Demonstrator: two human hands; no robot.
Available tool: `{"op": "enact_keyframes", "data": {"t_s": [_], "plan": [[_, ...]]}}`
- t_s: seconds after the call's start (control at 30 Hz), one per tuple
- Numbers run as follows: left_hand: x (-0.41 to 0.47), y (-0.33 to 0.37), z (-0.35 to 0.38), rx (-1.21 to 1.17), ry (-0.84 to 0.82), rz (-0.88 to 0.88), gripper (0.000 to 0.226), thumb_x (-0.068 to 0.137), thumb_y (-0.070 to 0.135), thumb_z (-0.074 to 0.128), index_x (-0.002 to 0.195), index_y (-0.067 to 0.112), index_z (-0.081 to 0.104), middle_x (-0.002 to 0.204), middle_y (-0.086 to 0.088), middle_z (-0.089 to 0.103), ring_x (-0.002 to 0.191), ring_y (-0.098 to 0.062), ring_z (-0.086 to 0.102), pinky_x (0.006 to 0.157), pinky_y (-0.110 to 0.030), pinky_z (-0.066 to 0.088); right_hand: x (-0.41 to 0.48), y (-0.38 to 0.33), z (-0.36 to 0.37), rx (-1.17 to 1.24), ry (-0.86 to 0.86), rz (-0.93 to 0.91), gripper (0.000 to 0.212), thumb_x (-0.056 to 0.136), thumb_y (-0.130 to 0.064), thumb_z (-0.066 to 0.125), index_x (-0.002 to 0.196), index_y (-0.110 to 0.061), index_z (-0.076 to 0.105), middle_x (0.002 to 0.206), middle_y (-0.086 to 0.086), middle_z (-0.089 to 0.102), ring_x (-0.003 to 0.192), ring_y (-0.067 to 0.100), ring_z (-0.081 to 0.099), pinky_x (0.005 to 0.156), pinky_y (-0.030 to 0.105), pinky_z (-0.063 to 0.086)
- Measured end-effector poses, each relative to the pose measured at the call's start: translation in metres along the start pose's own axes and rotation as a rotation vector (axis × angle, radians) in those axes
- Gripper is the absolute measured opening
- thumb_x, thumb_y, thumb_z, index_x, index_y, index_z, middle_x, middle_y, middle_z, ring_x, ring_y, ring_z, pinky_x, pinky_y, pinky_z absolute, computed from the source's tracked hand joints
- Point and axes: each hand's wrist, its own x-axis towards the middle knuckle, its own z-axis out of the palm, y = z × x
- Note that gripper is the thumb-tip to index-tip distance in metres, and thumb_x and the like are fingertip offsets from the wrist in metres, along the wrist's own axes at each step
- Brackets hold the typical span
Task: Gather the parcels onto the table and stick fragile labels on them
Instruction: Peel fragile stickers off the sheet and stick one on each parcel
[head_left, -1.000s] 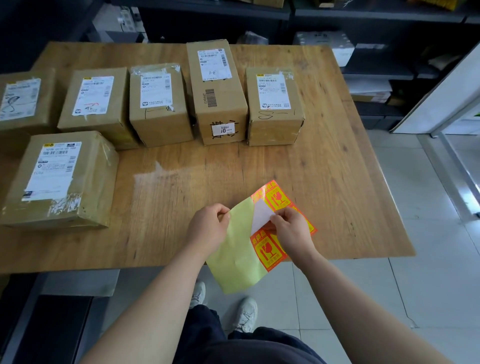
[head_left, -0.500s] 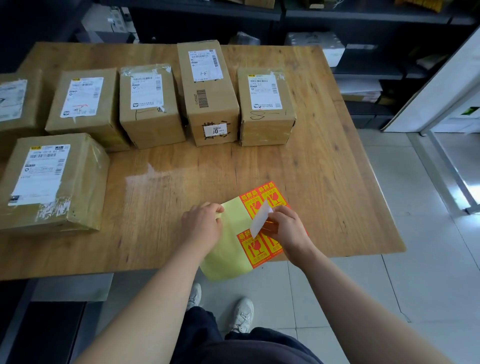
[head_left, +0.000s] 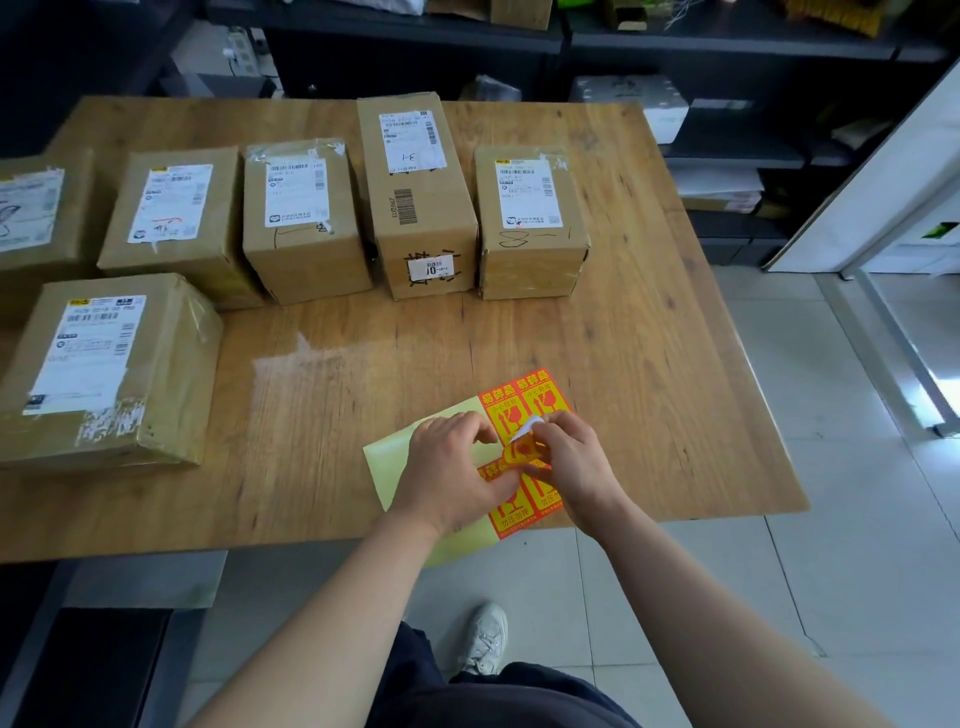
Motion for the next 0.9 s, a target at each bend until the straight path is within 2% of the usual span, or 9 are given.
{"op": "enact_keyframes", "data": {"t_s": [0.1, 0.2, 0.3, 0.43, 0.57, 0.63, 0.73, 0.8, 0.9], "plan": [[-0.001, 0.005, -0.004, -0.12, -0.049, -0.004, 0.03, 0.069, 0.043, 0.049, 0.087, 0.021, 0.057, 0.082, 0.013, 0.06, 0.081, -0.012, 0.057, 0.08, -0.036, 0.049, 0.001, -0.001, 0.001, -0.012, 0.009, -0.008, 0.01, 0.095, -0.018, 0.048, 0.089, -0.013, 0.054, 0.087, 0.009, 0.059, 0.089, 0.022, 0.061, 0.085, 0.046, 0.053], [-0.003, 0.006, -0.007, -0.25, -0.099, -0.055, 0.033, 0.071, 0.035, 0.044, 0.094, 0.019, 0.061, 0.086, 0.008, 0.064, 0.081, -0.009, 0.06, 0.071, -0.031, 0.051, 0.002, -0.002, 0.001, -0.032, 0.017, -0.003, 0.012, 0.096, -0.022, 0.047, 0.093, -0.013, 0.055, 0.091, 0.008, 0.062, 0.093, 0.022, 0.062, 0.084, 0.044, 0.053], [-0.005, 0.007, -0.009, -0.363, -0.088, -0.096, 0.037, 0.076, 0.037, 0.04, 0.096, 0.017, 0.064, 0.085, 0.006, 0.067, 0.079, -0.011, 0.062, 0.065, -0.03, 0.052, 0.001, -0.002, 0.002, -0.06, 0.034, -0.012, 0.013, 0.096, -0.025, 0.047, 0.093, -0.014, 0.055, 0.095, 0.009, 0.064, 0.094, 0.023, 0.064, 0.083, 0.044, 0.054], [-0.003, 0.005, -0.005, -0.249, -0.039, -0.182, 0.009, 0.084, 0.03, 0.062, 0.084, 0.022, 0.062, 0.078, 0.011, 0.066, 0.074, -0.007, 0.064, 0.067, -0.03, 0.054, -0.002, -0.005, 0.001, -0.102, 0.036, -0.042, 0.014, 0.094, -0.023, 0.05, 0.088, -0.013, 0.056, 0.087, 0.009, 0.063, 0.082, 0.022, 0.062, 0.08, 0.048, 0.053], [0.001, -0.001, -0.003, -0.176, -0.032, -0.271, 0.011, 0.089, 0.025, 0.063, 0.081, 0.018, 0.059, 0.075, 0.005, 0.067, 0.069, -0.011, 0.063, 0.06, -0.031, 0.051, -0.005, -0.009, 0.001, -0.127, 0.022, -0.084, 0.016, 0.093, -0.023, 0.052, 0.084, -0.014, 0.06, 0.081, 0.006, 0.064, 0.08, 0.026, 0.063, 0.069, 0.042, 0.048], [0.001, -0.005, -0.005, -0.161, 0.006, -0.33, 0.012, 0.089, 0.023, 0.062, 0.079, 0.017, 0.058, 0.075, 0.003, 0.068, 0.067, -0.013, 0.062, 0.057, -0.025, 0.045, -0.006, -0.015, -0.001, -0.103, 0.029, -0.11, 0.016, 0.094, -0.019, 0.052, 0.088, -0.007, 0.062, 0.081, 0.01, 0.066, 0.087, 0.03, 0.068, 0.069, 0.042, 0.051], [-0.002, -0.009, -0.012, -0.282, 0.098, -0.414, 0.014, 0.089, 0.022, 0.063, 0.077, 0.017, 0.059, 0.074, 0.005, 0.069, 0.068, -0.011, 0.064, 0.054, -0.014, 0.04, -0.009, -0.025, -0.004, -0.199, 0.037, -0.154, 0.023, 0.096, -0.028, 0.053, 0.084, -0.011, 0.063, 0.076, 0.01, 0.07, 0.068, 0.02, 0.07, 0.062, 0.036, 0.054], [-0.003, -0.01, -0.018, -0.391, 0.167, -0.436, 0.015, 0.088, 0.022, 0.065, 0.074, 0.019, 0.061, 0.073, 0.004, 0.07, 0.069, -0.011, 0.065, 0.058, -0.018, 0.044, -0.007, -0.027, -0.002, -0.347, 0.071, -0.225, 0.032, 0.095, -0.033, 0.054, 0.073, -0.013, 0.064, 0.069, 0.011, 0.068, 0.059, 0.026, 0.062, 0.057, 0.034, 0.048], [-0.004, -0.013, -0.031, -0.489, 0.276, -0.475, 0.012, 0.086, 0.021, 0.067, 0.075, 0.016, 0.068, 0.072, 0.002, 0.07, 0.068, -0.011, 0.062, 0.063, -0.023, 0.047, -0.005, -0.027, 0.011, -0.55, 0.03, -0.308, 0.035, 0.095, -0.025, 0.054, 0.066, -0.009, 0.064, 0.061, 0.001, 0.064, 0.059, 0.018, 0.061, 0.054, 0.023, 0.042]]}}
